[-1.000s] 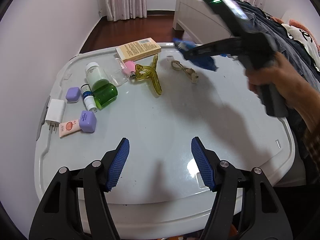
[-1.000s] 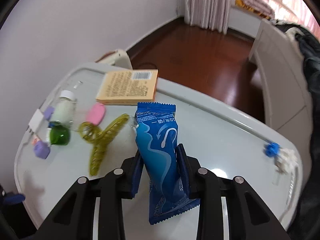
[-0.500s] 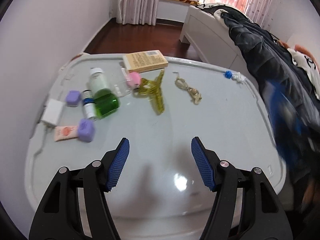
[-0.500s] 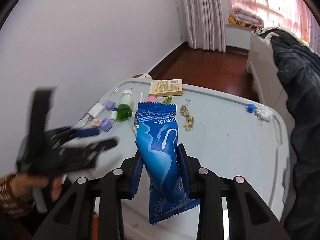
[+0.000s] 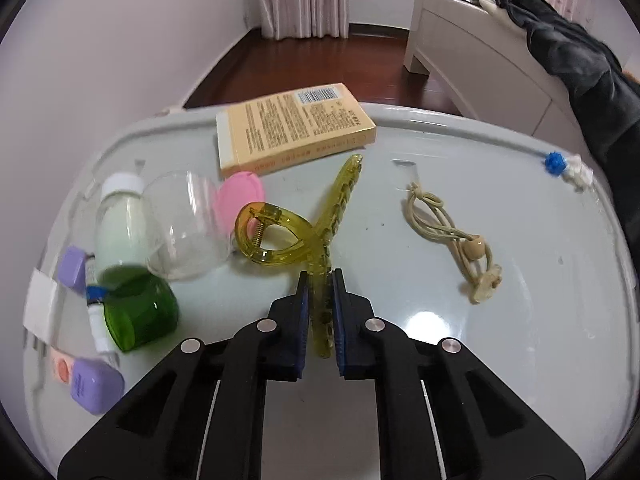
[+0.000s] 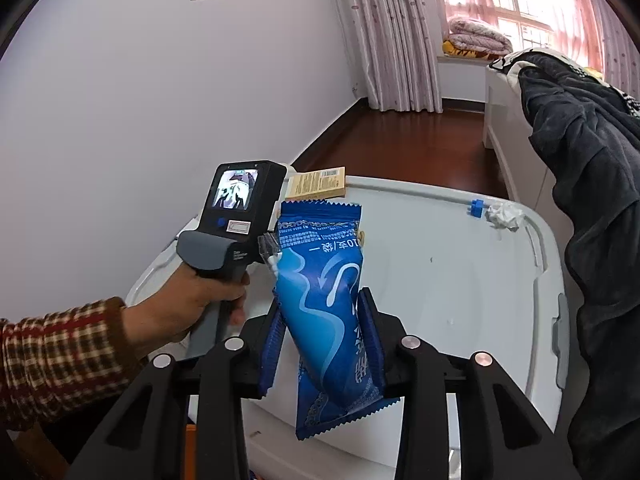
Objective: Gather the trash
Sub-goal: 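Grasp the yellow hair clip with the left tool while the right tool holds the wrapper, then carry the hair clip and wrapper over the orange bucket and open both tools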
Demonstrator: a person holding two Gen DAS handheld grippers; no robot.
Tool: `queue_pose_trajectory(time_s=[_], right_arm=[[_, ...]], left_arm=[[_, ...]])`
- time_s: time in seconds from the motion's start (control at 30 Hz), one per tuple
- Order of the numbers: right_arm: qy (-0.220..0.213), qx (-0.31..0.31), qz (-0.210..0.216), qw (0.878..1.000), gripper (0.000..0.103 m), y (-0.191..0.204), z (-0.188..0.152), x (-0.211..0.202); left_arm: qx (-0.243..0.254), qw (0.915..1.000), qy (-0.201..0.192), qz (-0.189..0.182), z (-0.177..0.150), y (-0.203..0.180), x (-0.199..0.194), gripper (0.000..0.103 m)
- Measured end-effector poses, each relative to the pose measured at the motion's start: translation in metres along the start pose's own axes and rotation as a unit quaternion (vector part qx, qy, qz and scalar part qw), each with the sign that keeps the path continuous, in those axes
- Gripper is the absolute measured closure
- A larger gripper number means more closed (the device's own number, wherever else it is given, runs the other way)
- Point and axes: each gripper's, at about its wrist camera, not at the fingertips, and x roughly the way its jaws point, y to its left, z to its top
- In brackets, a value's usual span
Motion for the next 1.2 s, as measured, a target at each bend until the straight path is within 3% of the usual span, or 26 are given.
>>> queue_pose_trajectory(time_s=[0.17,0.47,0.7,0.83,1.0,1.2], right_arm=[[-0.007,0.003,0.003,1.0,0.064,-0.002,0.002,-0.003],[0.0,-0.002,0.015,1.0,0.064,0.007,-0.008,-0.001],[0.006,-0.008,0.037,0.999,0.064,0.029,-0.028,-0.019],[0.047,0.004,0.072,0.996,0.064,0.057,-0.073,-0.027],[0.149,0.001,0.098,0.984,0.064,0.101,-0.15,-0.016],[0.238,-0.003,0.11,0.965,0.064,0.129,-0.203,0.012]], left_arm=[[0.021,0.9995,-0.018,-0.017,-0.01,0.002,-0.017,0.093],[0.053,0.997,-0.038,-0.043,-0.042,0.015,-0.097,0.093],[0.091,0.9933,-0.026,-0.066,-0.108,0.019,-0.179,0.093],[0.115,0.989,0.02,-0.091,-0.161,0.027,-0.211,0.093],[0.14,0.9773,0.108,-0.116,-0.233,0.031,-0.221,0.093],[0.136,0.9741,0.142,-0.111,-0.281,0.039,-0.217,0.093]])
